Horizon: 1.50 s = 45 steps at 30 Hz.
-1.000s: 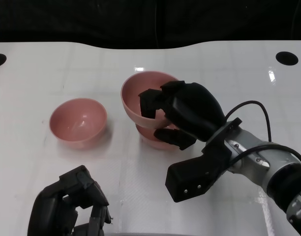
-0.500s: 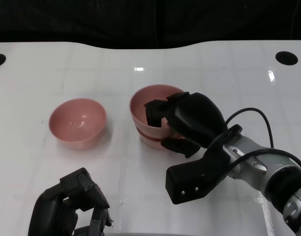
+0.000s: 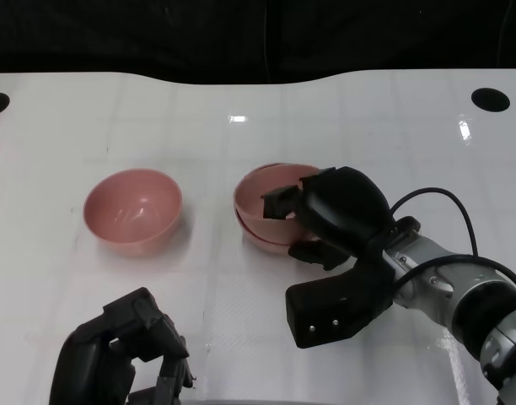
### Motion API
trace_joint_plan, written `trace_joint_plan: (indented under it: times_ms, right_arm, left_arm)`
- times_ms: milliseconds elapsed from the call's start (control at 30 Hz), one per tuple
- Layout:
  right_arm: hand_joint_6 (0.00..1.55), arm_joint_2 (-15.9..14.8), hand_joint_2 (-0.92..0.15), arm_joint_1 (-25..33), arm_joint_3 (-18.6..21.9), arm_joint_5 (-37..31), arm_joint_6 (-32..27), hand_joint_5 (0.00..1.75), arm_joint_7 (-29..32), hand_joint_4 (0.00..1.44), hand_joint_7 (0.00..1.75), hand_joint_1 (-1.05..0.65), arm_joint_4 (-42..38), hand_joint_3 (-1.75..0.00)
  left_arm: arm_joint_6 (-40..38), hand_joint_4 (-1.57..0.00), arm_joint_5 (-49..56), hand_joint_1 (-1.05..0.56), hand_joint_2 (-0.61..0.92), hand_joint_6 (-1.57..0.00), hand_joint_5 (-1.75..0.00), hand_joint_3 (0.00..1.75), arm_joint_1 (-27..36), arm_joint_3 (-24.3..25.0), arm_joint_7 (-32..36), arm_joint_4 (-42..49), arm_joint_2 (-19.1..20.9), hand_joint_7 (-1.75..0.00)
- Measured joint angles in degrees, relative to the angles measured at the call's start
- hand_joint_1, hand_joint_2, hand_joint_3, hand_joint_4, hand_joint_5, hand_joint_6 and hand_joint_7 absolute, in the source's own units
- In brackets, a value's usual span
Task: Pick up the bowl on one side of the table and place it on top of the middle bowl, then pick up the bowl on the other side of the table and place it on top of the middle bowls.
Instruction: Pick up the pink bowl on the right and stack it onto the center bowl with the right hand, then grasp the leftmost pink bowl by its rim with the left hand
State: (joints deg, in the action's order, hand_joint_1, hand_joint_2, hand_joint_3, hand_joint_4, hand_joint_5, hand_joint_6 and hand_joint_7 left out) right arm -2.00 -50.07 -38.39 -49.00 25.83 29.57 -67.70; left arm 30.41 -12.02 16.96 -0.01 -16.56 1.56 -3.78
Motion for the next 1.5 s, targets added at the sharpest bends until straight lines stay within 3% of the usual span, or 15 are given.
trace_joint_plan:
  times_ms: [100, 233, 700, 1200, 1500]
  right_arm:
    - [0.42, 1.0, -0.92, -0.7, -0.5, -0.1, -2.3, 0.10, -4.0, 0.40, 0.00, -0.59, -0.8, -0.29]
    - [0.28, 2.4, -0.92, -1.5, -0.6, -0.1, -4.3, 0.03, -6.4, 0.29, 0.00, -0.68, -1.1, -0.34]
    - [0.21, 1.3, -0.92, -0.9, -1.1, 0.0, -4.1, 0.01, -6.7, 0.24, 0.01, -0.71, 1.9, -0.42]
    - [0.18, -11.6, -0.92, 14.7, 6.3, 4.2, -0.8, 0.01, -9.7, 0.22, 0.00, -0.68, 32.6, -0.44]
    - [0.25, -16.5, -0.92, 25.0, 11.6, 8.4, 2.6, 0.07, -13.2, 0.32, 0.04, -0.63, 46.3, -0.40]
  left_arm:
    - [0.0, -0.95, 0.2, -0.13, 0.39, -0.91, -1.67, 1.32, 0.0, 0.0, 0.0, 0.0, 0.0, -1.44]
    - [-0.1, -0.95, 0.5, -0.12, 0.38, -0.91, -1.65, 1.33, 0.0, -0.2, 0.5, -0.2, -0.2, -1.43]
    - [1.8, -0.94, 0.4, -0.12, 0.42, -0.91, -1.67, 1.28, -0.4, -0.6, 0.8, 0.9, -0.3, -1.44]
    - [0.8, -0.95, -0.1, -0.12, 0.38, -0.91, -1.67, 1.32, -0.2, 0.0, 0.8, 0.7, 0.4, -1.43]
    - [0.4, -0.93, -1.9, -0.12, 0.38, -0.89, -1.64, 1.33, -0.4, 0.5, 0.5, 0.7, 0.6, -1.43]
